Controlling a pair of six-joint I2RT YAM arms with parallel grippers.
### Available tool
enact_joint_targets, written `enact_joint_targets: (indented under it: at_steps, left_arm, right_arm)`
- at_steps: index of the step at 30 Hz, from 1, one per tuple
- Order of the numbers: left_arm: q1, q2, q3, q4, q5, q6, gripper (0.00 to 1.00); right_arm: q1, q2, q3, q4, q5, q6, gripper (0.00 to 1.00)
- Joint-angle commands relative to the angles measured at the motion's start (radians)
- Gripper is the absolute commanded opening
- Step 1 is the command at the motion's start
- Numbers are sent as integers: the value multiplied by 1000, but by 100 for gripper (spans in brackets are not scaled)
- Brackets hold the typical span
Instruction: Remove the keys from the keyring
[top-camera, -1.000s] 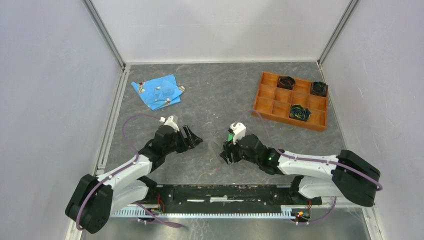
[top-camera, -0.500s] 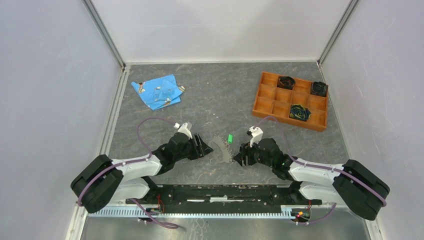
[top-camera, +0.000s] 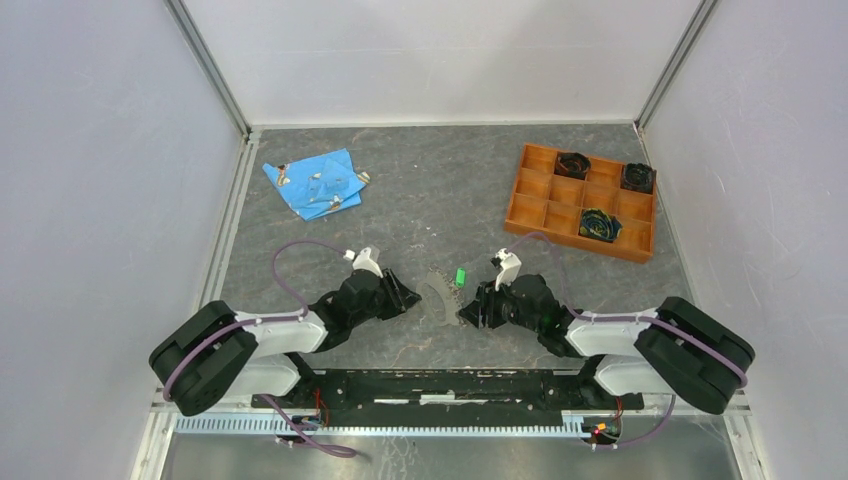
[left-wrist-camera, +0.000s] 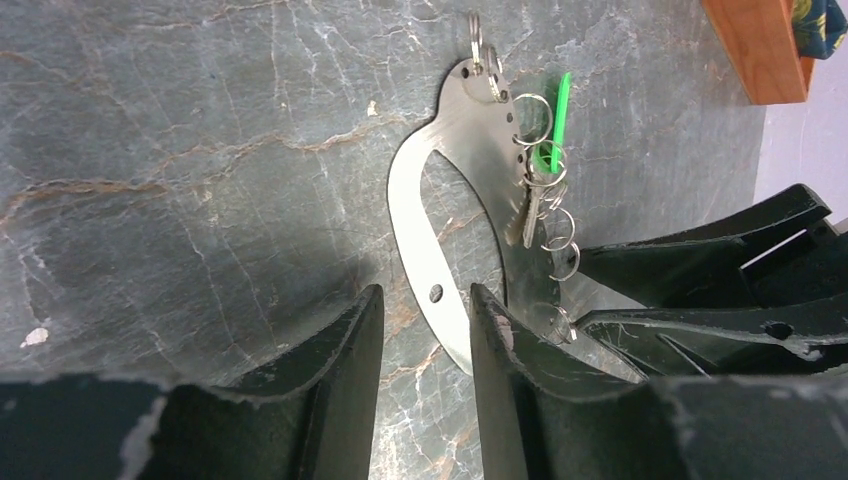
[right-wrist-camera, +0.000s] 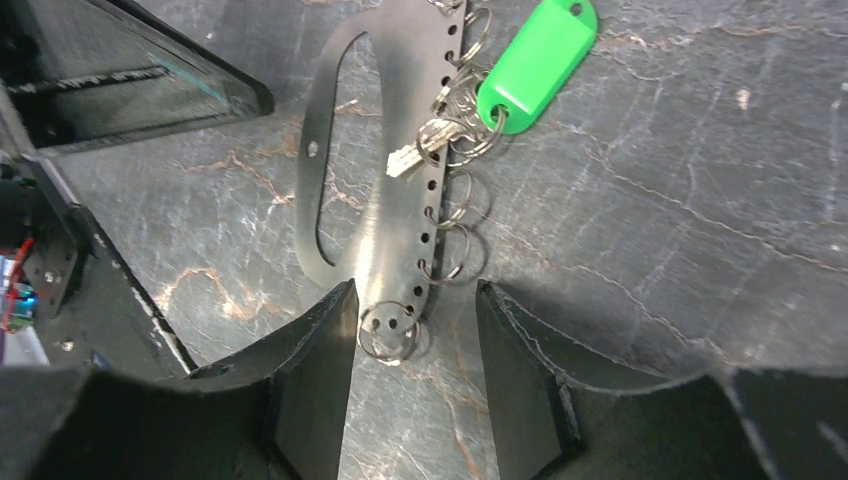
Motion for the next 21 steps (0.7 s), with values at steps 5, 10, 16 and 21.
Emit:
enact_joint_targets:
  at_steps: [5,10,16,21]
  left_arm:
    - [-25,78,-17,113,-40,-60,34]
    - [-31,107,-22,135,-36,-68,28]
    - [-31,83,-34,131,-40,-77,26]
    - [-31,15,-37,84,-54,-72,25]
  right_arm:
    - [-3,171,51,158,-140,124,52]
    - [-19,227,84,241,-217,189,50]
    - [-36,228,99,285,-253,241,40]
    - [-45,246,108,264,-240,249,16]
